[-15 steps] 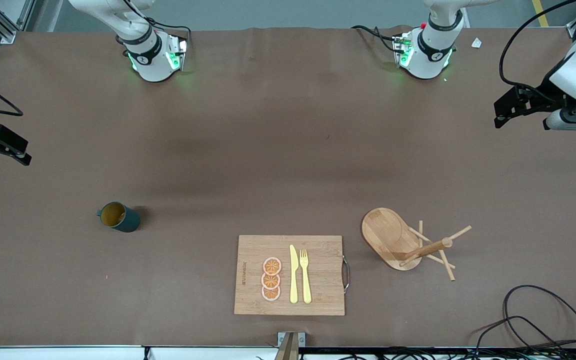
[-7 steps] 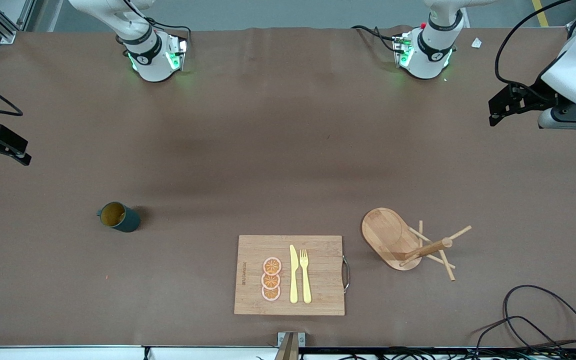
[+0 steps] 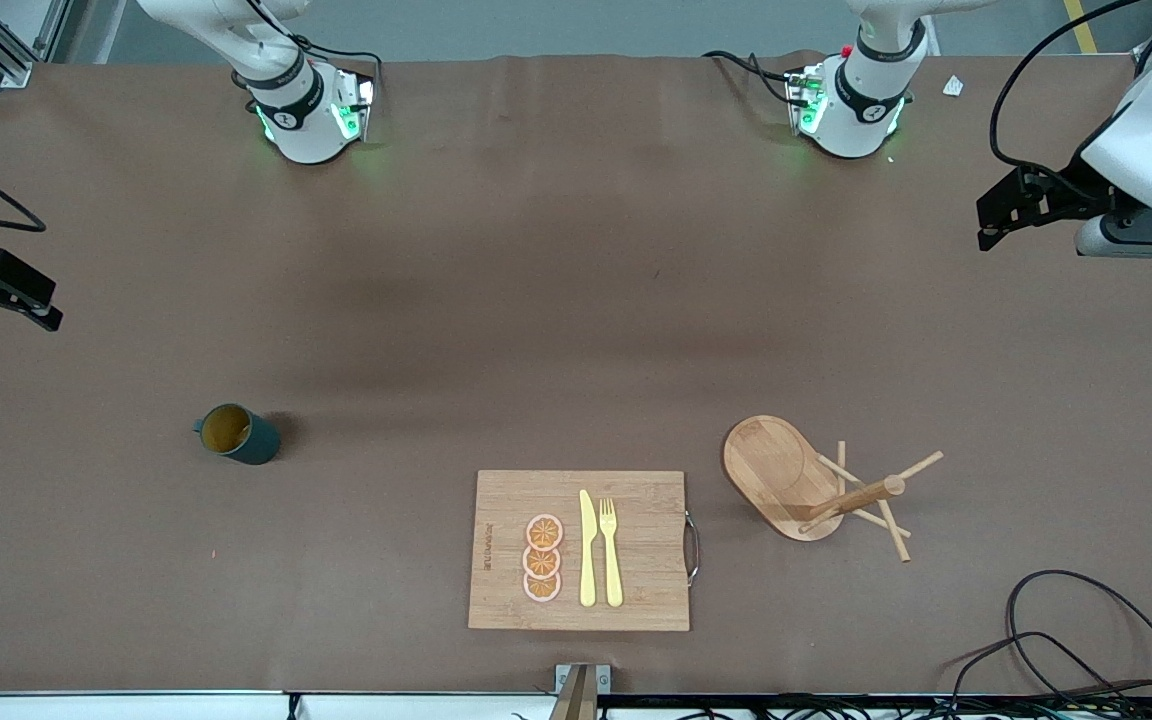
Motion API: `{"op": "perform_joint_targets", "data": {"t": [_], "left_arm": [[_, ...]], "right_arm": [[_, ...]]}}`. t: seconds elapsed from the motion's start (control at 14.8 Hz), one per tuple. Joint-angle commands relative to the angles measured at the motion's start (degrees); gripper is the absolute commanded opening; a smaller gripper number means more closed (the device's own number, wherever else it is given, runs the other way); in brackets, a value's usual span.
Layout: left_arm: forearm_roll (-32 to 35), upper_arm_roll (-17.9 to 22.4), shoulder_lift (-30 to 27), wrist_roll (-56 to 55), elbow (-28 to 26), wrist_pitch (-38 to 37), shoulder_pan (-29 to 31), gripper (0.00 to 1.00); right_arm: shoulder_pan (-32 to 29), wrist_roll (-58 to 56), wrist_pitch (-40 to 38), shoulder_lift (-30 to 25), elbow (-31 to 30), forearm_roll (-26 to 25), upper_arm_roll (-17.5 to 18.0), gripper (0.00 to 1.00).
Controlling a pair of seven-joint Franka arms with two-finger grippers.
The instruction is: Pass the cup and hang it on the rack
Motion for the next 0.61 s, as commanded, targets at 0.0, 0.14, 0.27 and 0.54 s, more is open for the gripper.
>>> {"op": "perform_joint_targets", "data": {"t": [0.0,0.14,0.27,0.54], "left_arm": [[0.18,-0.34,0.02,-0.29,0.82,-0.7,0.34,1.0],[0.26,-0.34,0.11,-0.29,0.73,-0.61,0.42,1.0],[0.26,-0.34,0.28,-0.37,0.73,-0.35,0.6,1.0],[0.26,-0.34,0.02,-0.37,0.82,-0.35,0.6,1.0]], "right_arm": [[-0.65,-0.55,-0.27,-0.12,0.4,-0.87,0.62,1.0],[-0.65,-0.47,-0.27,-0.12,0.4,-0.87,0.62,1.0],[-0.65,-0.55,-0.27,-0.12,0.4,-0.87,0.62,1.0],[-0.65,-0.55,-0.27,-0.12,0.4,-0.87,0.62,1.0]]}}
